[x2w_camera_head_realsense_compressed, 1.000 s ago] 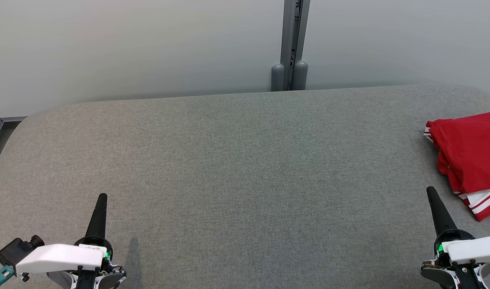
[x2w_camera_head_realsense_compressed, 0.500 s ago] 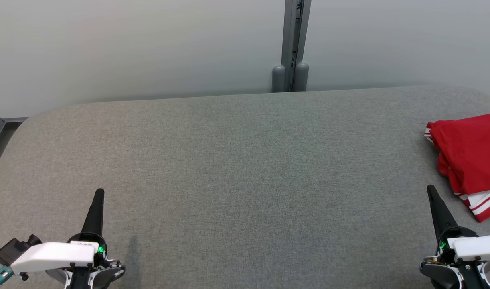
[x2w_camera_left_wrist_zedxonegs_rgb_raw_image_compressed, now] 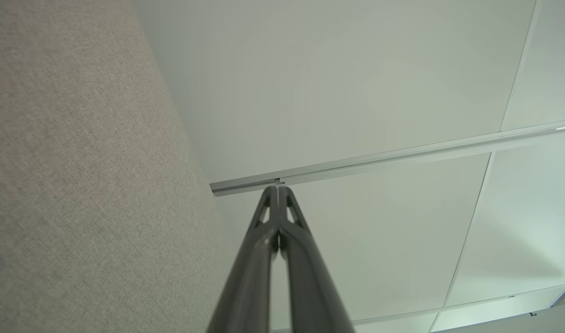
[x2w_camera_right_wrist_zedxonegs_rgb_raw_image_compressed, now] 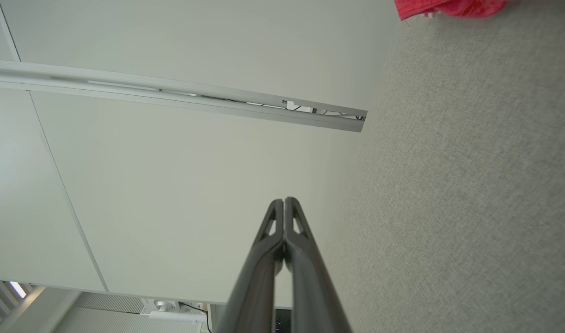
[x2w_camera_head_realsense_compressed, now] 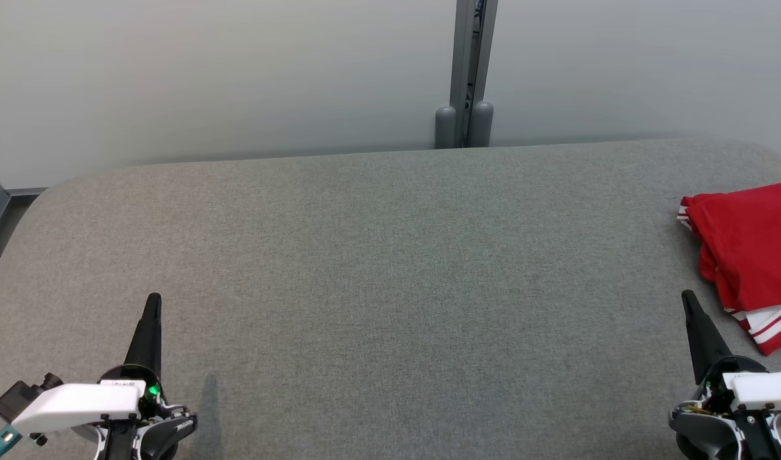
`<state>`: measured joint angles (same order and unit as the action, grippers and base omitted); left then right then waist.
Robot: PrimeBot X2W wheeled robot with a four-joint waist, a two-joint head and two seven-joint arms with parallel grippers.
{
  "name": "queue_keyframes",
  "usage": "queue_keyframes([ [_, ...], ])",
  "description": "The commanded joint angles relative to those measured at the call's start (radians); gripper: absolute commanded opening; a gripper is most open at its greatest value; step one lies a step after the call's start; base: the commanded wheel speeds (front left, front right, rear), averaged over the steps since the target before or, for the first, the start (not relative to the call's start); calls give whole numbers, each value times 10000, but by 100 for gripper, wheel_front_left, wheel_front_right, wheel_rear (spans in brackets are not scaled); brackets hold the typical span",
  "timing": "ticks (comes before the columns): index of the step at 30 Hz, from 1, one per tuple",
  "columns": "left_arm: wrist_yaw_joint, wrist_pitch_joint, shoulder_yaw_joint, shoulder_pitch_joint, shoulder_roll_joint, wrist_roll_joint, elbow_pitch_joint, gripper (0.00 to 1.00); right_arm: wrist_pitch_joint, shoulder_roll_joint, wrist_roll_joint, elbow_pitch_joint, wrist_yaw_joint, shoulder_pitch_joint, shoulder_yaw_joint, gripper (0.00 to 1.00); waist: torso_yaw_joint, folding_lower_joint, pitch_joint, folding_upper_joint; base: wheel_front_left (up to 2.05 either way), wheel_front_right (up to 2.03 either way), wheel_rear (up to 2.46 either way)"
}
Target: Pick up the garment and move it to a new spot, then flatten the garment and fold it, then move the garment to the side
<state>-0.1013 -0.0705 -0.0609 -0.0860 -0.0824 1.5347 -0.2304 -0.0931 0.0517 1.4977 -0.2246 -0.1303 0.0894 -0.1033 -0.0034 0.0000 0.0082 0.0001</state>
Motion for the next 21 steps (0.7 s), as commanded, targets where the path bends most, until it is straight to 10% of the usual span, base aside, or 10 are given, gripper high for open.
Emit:
queue_keyframes([
  [1, -107, -88, -116, -162, 10, 191, -19, 0, -73, 52, 263, -32, -7, 112, -44, 0, 5, 0, -7, -1, 0, 0, 0],
  [21, -344, -330, -422, -278, 203, 925, -161, 0, -200, 35, 1192, -227, -7, 231, -84, 0, 34, 0, -51, -1, 0, 0, 0],
])
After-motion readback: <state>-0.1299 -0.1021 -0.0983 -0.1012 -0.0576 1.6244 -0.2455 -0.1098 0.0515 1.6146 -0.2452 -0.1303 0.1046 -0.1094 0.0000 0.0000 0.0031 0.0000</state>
